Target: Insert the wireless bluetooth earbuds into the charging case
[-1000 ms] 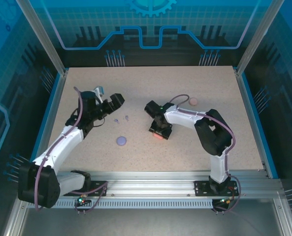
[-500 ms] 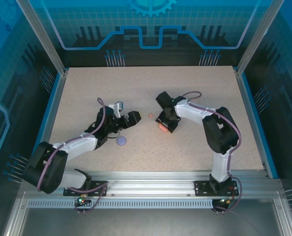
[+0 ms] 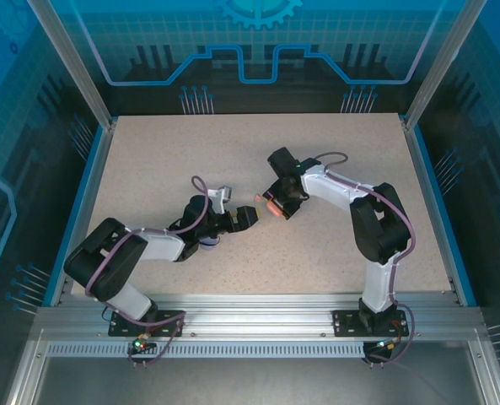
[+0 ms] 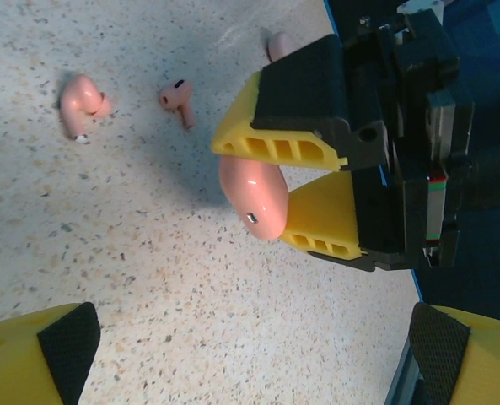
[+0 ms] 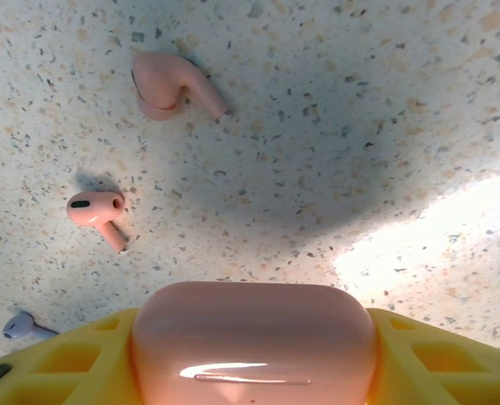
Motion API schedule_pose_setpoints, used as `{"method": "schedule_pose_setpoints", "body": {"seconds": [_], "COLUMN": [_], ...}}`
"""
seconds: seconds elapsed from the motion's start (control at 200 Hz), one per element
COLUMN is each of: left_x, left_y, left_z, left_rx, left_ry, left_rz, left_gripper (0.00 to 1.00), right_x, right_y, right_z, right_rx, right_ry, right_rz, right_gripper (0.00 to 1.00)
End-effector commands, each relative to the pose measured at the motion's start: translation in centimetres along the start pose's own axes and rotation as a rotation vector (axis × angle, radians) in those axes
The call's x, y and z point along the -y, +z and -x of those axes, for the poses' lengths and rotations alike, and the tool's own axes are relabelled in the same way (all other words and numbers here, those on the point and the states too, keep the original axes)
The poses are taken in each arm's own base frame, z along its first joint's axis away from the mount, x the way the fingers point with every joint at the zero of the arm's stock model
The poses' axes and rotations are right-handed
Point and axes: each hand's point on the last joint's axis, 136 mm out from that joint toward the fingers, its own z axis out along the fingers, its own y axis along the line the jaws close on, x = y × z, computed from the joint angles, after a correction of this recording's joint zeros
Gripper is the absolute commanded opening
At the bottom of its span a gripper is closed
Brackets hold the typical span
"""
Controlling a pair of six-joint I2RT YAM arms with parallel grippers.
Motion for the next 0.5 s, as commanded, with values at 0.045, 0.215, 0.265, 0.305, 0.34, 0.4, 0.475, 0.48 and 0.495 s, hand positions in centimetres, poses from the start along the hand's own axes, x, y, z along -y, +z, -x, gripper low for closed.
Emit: {"method": "schedule_pose_setpoints", "body": {"seconds": [0.045,0.215,0.265,0.305,0.34,0.4,0.475,0.48,0.495], "left_x": [0.3,-0.3,-0.4,-0.4,-0.4,-0.3,-0.3,-0.3,-0.3], "left_y": [0.5,1.2,1.5,1.8,2.0,2.4,2.9,2.9,2.9], "left_z": [1.0,1.3,1.5,1.5,1.6,1.8,1.9,1.9,2.0], "left_rx": [0.089,0.123,0.130,0.130,0.133,0.139,0.142,0.143,0.145], "left_ry": [0.078,0.076,0.076,0.076,0.074,0.068,0.064,0.064,0.062], "left_rz": [0.005,0.033,0.032,0.033,0.032,0.029,0.025,0.024,0.024], "left_gripper": [0.95,0.91,0.90,0.89,0.88,0.86,0.84,0.84,0.84], "right_x": [-1.1,-2.0,-2.3,-2.4,-2.6,-2.9,-3.5,-3.5,-3.7], "right_y": [-0.1,-0.3,-0.3,-0.4,-0.5,-0.7,-1.0,-1.1,-1.2], "right_z": [-0.5,-1.2,-1.5,-1.7,-1.9,-2.2,-2.6,-2.7,-2.7], "right_rx": [-0.032,-0.050,-0.057,-0.059,-0.062,-0.066,-0.067,-0.068,-0.068], "right_ry": [0.061,0.085,0.087,0.088,0.086,0.084,0.073,0.072,0.070], "right_rz": [0.031,0.060,0.070,0.074,0.078,0.090,0.105,0.106,0.110], "right_gripper": [0.58,0.58,0.58,0.58,0.58,0.58,0.58,0.58,0.58]}}
